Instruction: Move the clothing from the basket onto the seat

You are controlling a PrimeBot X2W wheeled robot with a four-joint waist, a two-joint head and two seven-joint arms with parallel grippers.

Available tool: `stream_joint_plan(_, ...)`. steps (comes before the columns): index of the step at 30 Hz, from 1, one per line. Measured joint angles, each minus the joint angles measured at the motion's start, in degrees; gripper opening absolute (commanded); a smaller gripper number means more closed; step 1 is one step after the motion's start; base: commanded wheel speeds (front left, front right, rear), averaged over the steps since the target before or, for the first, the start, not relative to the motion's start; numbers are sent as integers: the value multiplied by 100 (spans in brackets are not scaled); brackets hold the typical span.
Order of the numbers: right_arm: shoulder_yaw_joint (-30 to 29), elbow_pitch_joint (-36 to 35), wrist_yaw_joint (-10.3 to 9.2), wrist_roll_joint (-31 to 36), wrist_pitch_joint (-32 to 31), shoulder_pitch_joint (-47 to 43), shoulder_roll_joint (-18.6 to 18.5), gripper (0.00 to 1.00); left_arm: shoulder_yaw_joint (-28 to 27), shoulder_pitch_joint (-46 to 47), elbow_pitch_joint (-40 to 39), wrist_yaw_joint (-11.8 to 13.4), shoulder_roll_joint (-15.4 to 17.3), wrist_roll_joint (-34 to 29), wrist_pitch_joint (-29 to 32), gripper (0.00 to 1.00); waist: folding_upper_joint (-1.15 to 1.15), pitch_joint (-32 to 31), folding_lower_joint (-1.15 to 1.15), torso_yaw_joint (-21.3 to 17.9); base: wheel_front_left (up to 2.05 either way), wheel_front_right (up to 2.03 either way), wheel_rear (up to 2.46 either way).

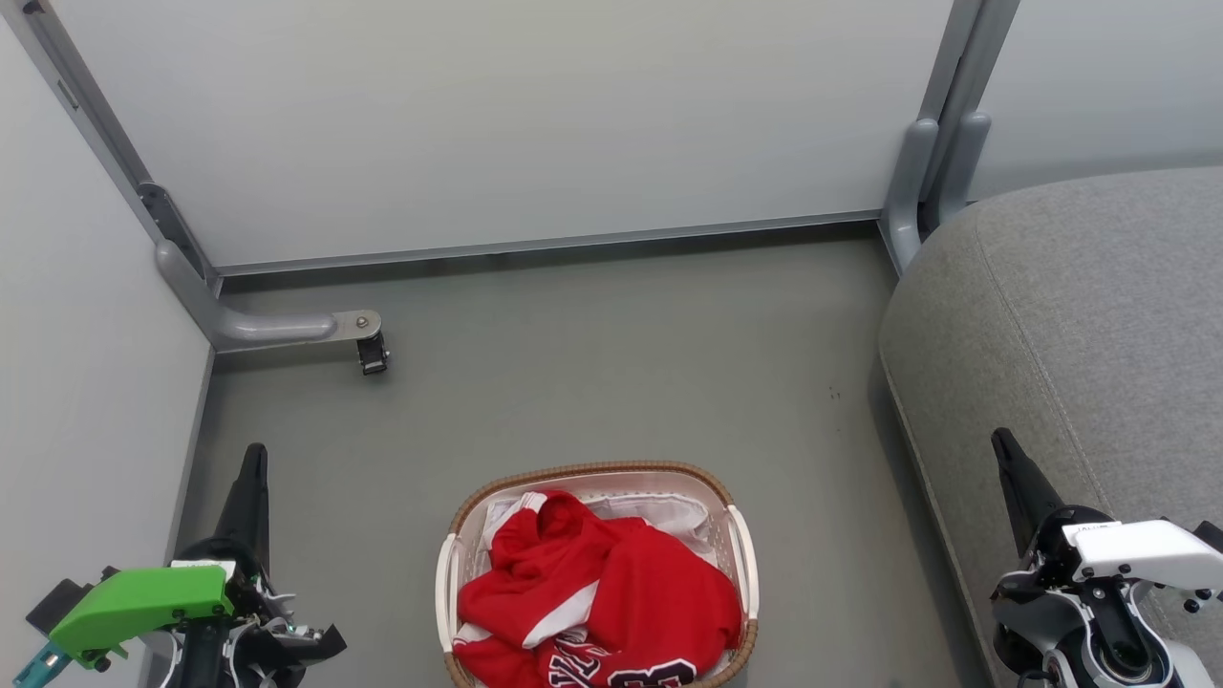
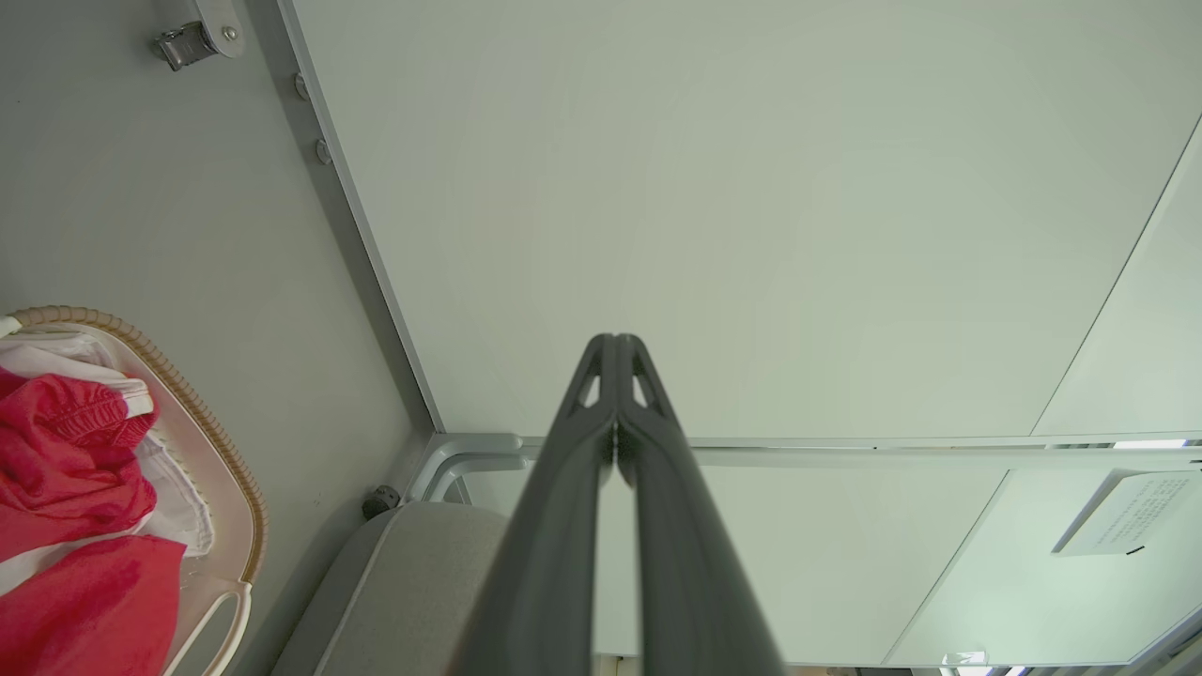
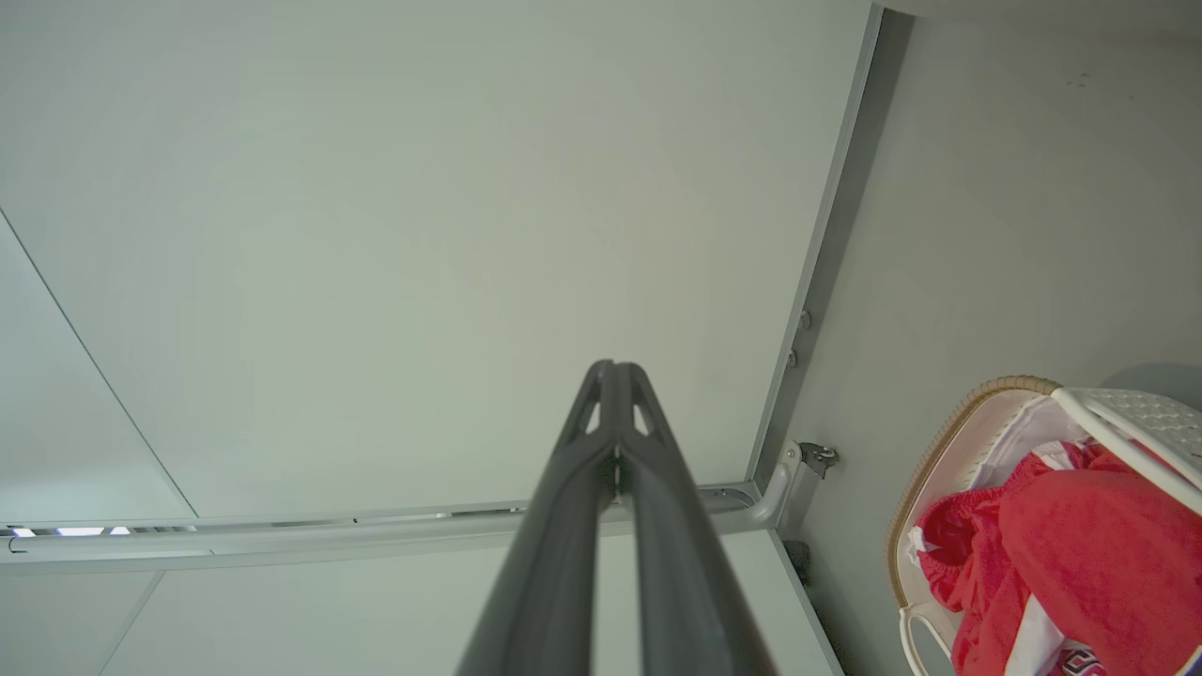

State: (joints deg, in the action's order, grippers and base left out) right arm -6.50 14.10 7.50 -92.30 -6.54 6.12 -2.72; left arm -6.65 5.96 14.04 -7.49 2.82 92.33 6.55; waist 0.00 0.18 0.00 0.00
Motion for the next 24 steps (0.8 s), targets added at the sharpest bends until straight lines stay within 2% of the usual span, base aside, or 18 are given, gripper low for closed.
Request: stream_joint_plan(24,0,0,0,0,0,0,0,0,0,0,0,0,0,0,0,0,0,0,0,0,0,0,0)
